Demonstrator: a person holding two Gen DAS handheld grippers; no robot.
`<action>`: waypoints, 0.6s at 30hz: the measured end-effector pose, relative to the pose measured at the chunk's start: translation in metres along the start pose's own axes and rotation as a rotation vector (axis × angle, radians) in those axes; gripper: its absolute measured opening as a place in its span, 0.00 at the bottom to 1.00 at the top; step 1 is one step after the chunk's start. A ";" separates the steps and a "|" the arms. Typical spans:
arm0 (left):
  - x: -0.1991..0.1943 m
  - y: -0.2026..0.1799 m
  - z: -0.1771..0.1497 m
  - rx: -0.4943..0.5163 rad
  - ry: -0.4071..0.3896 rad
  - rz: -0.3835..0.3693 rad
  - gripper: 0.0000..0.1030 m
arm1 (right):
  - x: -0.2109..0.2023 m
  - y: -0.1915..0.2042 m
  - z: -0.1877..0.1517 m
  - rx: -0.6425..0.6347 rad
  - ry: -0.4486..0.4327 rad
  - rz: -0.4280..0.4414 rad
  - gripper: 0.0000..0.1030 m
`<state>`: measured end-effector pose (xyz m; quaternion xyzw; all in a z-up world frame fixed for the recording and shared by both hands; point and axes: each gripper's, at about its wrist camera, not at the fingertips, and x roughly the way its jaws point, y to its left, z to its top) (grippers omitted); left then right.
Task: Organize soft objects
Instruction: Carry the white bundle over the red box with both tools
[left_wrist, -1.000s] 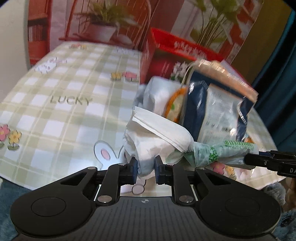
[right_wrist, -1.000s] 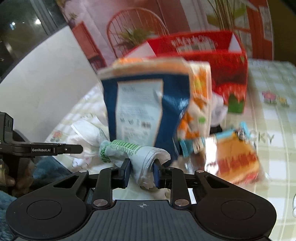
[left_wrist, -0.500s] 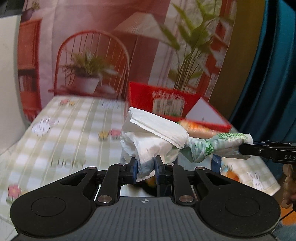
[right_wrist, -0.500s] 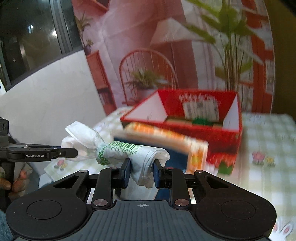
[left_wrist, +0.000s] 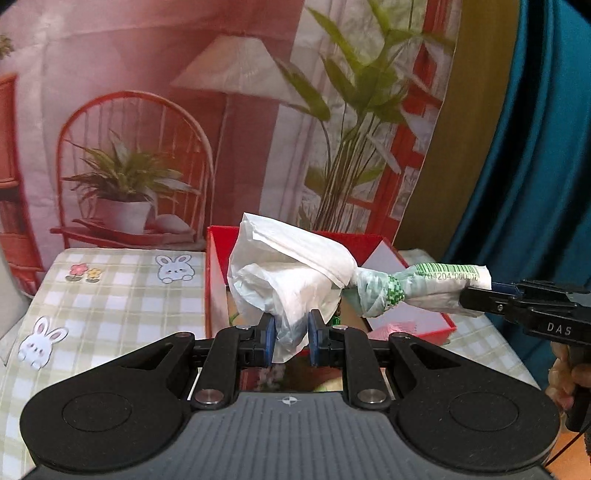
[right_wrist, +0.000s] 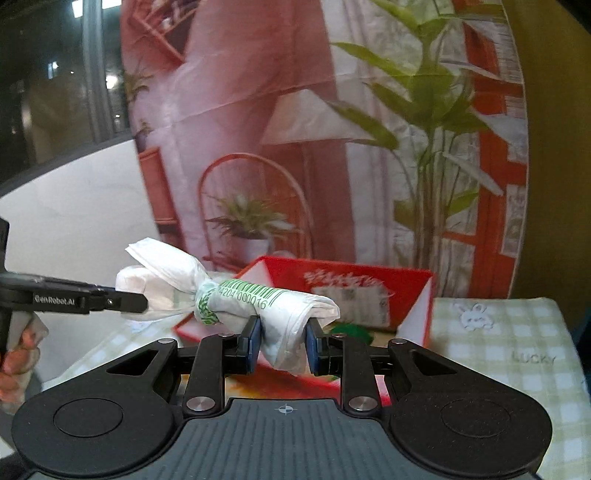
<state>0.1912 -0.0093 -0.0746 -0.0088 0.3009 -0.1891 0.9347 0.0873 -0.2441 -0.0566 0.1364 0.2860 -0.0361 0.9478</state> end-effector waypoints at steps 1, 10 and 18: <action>0.010 0.001 0.004 0.008 0.021 -0.002 0.19 | 0.007 -0.005 0.002 -0.003 0.005 -0.012 0.22; 0.093 0.007 0.022 0.033 0.197 0.000 0.19 | 0.068 -0.042 0.005 0.026 0.101 -0.067 0.22; 0.130 0.021 0.023 0.025 0.294 -0.008 0.19 | 0.105 -0.064 0.002 0.060 0.188 -0.088 0.22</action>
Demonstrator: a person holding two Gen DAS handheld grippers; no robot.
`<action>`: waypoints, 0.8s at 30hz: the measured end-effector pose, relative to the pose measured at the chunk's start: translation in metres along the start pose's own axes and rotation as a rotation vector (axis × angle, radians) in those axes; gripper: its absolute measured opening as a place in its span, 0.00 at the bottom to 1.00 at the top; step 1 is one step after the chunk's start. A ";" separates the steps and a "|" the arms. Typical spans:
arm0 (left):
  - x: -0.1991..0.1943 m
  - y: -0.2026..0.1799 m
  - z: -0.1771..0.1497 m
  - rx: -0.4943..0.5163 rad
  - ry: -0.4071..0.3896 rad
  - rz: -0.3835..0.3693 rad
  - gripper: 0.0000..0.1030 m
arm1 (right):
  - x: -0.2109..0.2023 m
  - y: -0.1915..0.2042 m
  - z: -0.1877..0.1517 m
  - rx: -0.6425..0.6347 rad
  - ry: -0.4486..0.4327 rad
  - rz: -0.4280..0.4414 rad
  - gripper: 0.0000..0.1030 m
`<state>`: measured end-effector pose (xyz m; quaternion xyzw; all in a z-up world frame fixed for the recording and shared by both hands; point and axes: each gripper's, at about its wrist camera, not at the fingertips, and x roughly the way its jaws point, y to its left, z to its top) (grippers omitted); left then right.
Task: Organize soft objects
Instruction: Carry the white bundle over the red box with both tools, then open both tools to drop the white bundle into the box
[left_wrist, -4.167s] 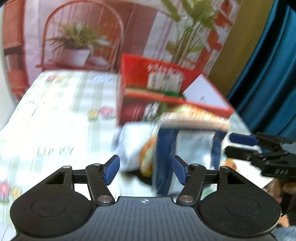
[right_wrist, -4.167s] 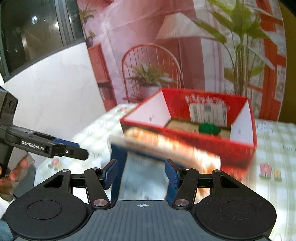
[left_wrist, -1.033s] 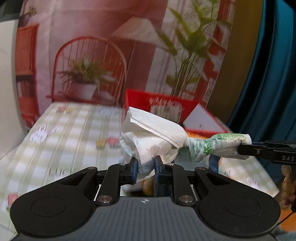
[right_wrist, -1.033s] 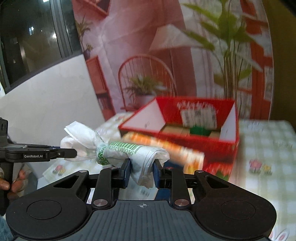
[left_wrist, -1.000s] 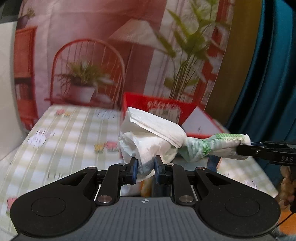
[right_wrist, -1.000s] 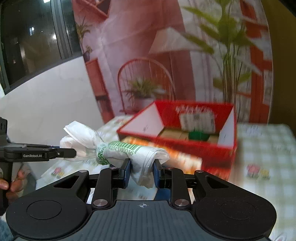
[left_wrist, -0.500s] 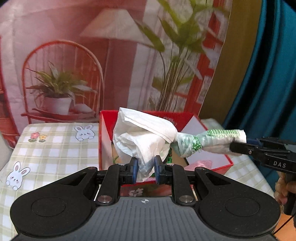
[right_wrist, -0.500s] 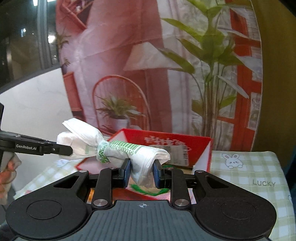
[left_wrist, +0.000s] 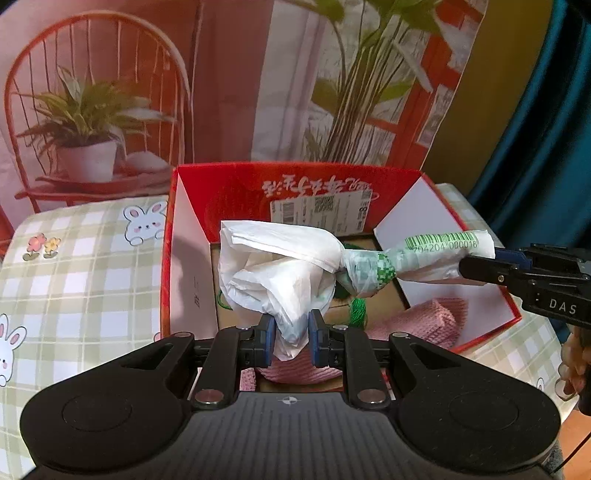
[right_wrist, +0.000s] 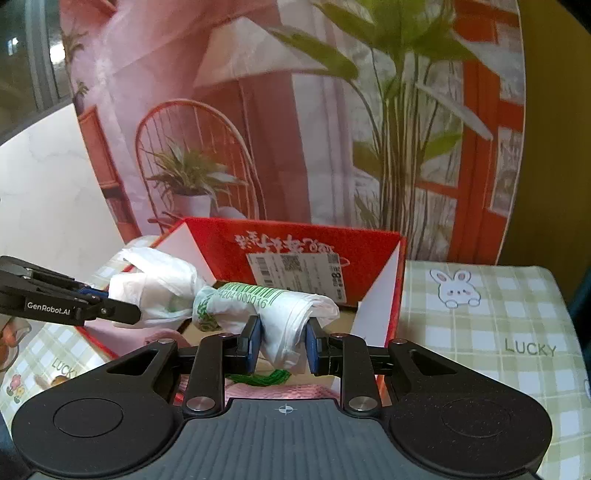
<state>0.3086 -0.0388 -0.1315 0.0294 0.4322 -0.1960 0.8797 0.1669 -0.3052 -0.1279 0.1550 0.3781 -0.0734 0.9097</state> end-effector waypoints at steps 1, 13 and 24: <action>0.002 0.002 0.001 0.002 0.006 0.002 0.19 | 0.003 -0.002 0.000 0.004 0.008 0.000 0.22; 0.012 0.011 0.002 0.008 0.048 -0.001 0.33 | 0.027 -0.003 -0.005 0.005 0.101 -0.006 0.23; -0.004 0.012 0.007 0.024 0.025 0.009 0.39 | 0.043 0.011 -0.003 -0.075 0.191 -0.029 0.24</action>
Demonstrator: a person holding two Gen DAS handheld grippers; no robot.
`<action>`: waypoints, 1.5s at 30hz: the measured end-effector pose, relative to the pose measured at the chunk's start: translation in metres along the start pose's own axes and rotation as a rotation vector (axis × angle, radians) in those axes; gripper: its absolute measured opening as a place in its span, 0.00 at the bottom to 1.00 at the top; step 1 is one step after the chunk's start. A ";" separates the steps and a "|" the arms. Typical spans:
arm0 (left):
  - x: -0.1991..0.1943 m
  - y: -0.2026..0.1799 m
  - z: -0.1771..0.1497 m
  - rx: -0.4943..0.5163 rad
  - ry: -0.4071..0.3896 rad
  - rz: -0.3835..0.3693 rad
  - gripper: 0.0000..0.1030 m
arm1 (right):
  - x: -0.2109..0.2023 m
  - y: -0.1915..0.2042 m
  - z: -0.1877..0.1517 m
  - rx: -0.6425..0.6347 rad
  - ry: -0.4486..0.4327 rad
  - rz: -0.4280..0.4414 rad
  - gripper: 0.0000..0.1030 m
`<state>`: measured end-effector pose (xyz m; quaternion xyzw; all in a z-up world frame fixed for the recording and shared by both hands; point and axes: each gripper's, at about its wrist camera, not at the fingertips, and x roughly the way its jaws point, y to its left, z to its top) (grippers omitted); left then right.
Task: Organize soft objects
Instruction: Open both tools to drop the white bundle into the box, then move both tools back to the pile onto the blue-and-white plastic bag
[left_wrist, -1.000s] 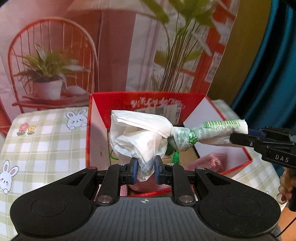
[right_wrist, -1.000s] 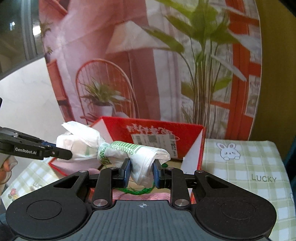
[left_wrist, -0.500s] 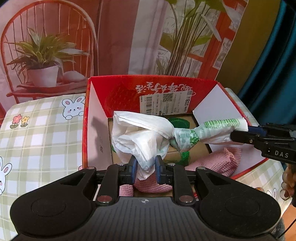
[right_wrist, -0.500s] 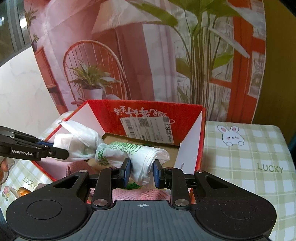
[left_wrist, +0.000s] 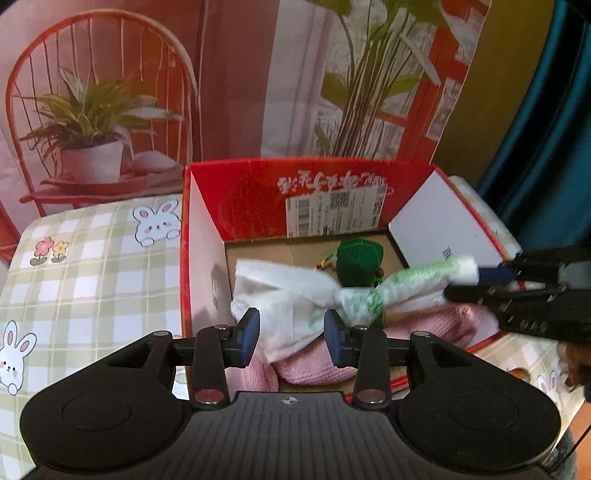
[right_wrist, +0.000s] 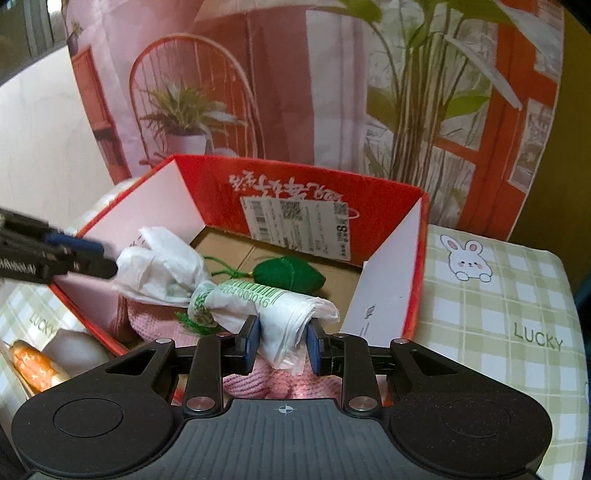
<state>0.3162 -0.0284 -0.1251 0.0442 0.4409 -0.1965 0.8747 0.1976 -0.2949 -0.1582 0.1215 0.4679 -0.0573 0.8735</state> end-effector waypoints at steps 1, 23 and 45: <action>-0.002 0.001 0.001 -0.006 -0.008 -0.003 0.40 | 0.001 0.003 0.000 -0.012 0.005 -0.002 0.25; -0.036 0.001 -0.002 -0.024 -0.075 0.041 0.53 | -0.025 0.017 0.007 0.010 -0.091 -0.096 0.68; -0.120 -0.023 -0.084 0.015 -0.254 0.141 0.60 | -0.117 0.059 -0.065 0.128 -0.367 -0.069 1.00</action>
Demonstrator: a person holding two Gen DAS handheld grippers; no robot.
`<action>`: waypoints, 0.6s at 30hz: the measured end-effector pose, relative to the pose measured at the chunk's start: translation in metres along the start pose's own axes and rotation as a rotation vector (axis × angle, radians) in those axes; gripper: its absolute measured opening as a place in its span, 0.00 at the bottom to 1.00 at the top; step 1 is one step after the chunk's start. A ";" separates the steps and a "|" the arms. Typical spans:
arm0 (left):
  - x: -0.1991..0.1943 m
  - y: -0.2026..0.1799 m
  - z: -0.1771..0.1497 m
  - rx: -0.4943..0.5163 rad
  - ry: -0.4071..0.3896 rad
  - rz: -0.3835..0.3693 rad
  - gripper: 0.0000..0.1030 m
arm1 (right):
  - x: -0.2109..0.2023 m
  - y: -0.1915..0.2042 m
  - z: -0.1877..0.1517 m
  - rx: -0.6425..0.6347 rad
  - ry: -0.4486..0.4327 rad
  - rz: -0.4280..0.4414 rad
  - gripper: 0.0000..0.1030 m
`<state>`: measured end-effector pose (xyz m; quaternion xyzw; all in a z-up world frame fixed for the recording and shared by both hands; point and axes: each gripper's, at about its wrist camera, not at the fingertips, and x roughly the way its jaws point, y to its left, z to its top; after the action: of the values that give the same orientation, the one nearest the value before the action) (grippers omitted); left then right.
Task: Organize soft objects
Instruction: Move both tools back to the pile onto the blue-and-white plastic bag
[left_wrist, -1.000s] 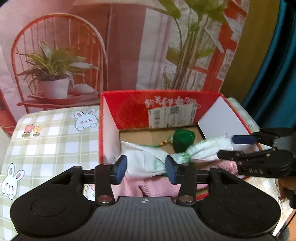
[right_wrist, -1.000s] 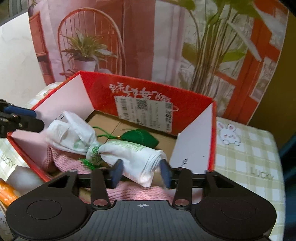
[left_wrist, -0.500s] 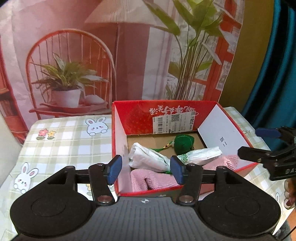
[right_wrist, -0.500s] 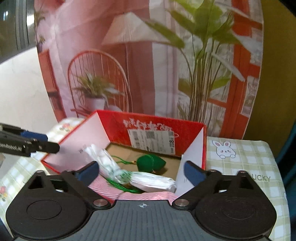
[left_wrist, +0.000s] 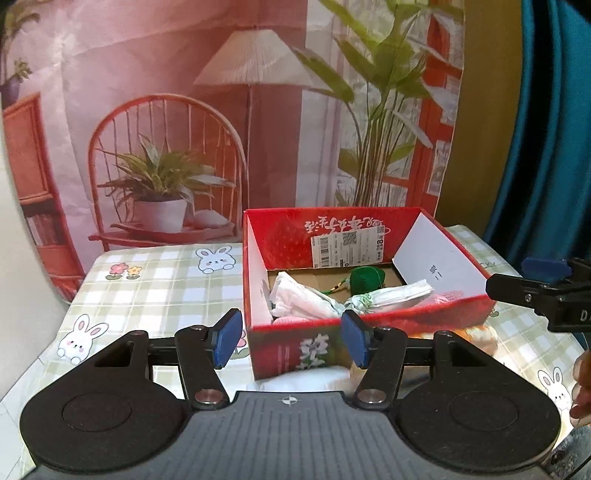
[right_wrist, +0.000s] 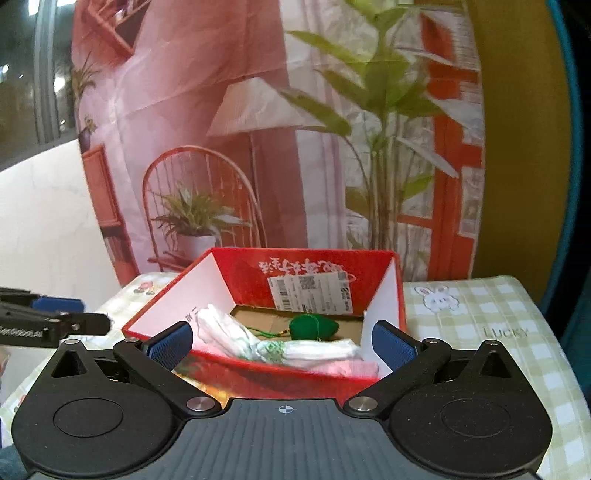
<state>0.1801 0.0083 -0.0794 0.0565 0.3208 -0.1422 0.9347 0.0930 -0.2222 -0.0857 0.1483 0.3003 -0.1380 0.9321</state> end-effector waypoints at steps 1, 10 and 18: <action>-0.004 0.000 -0.005 -0.007 -0.006 0.002 0.60 | -0.004 -0.001 -0.004 0.010 -0.007 -0.001 1.00; -0.016 -0.011 -0.054 -0.071 0.031 -0.023 0.60 | -0.029 0.003 -0.058 0.059 -0.066 0.011 1.00; -0.016 -0.021 -0.088 -0.075 0.062 -0.043 0.60 | -0.033 0.014 -0.094 0.010 0.042 0.057 1.00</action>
<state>0.1105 0.0088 -0.1388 0.0191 0.3559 -0.1482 0.9225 0.0228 -0.1698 -0.1361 0.1644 0.3147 -0.1098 0.9284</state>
